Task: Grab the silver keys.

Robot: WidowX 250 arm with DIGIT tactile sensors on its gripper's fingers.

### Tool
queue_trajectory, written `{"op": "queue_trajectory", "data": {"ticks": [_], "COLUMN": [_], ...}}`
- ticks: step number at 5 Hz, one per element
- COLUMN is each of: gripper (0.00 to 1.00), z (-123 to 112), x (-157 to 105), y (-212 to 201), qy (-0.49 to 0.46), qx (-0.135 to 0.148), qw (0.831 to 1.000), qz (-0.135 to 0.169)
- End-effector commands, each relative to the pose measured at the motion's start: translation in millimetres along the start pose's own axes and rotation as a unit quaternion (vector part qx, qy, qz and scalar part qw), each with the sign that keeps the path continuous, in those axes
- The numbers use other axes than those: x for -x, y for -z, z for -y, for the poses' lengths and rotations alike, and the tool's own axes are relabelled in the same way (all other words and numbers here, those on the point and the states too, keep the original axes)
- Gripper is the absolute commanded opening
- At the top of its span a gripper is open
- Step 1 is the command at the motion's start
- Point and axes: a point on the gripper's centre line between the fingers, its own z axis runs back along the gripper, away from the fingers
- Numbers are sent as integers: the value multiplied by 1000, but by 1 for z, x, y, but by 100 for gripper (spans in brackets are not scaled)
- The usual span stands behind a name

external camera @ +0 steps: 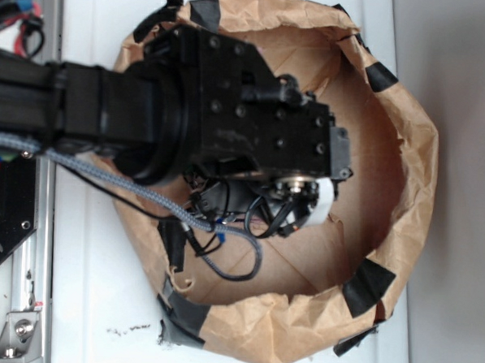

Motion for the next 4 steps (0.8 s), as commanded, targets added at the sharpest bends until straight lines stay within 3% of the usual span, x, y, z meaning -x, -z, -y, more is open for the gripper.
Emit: {"op": "queue_trajectory", "data": {"ticks": [1,4], "gripper": [100,100], "z": [6,12], "x": [3,14], "y": [-8,6], "qy": [7,24], "qx": [-16,-16], "qw": [1000,999], "qz": [9,-15]}}
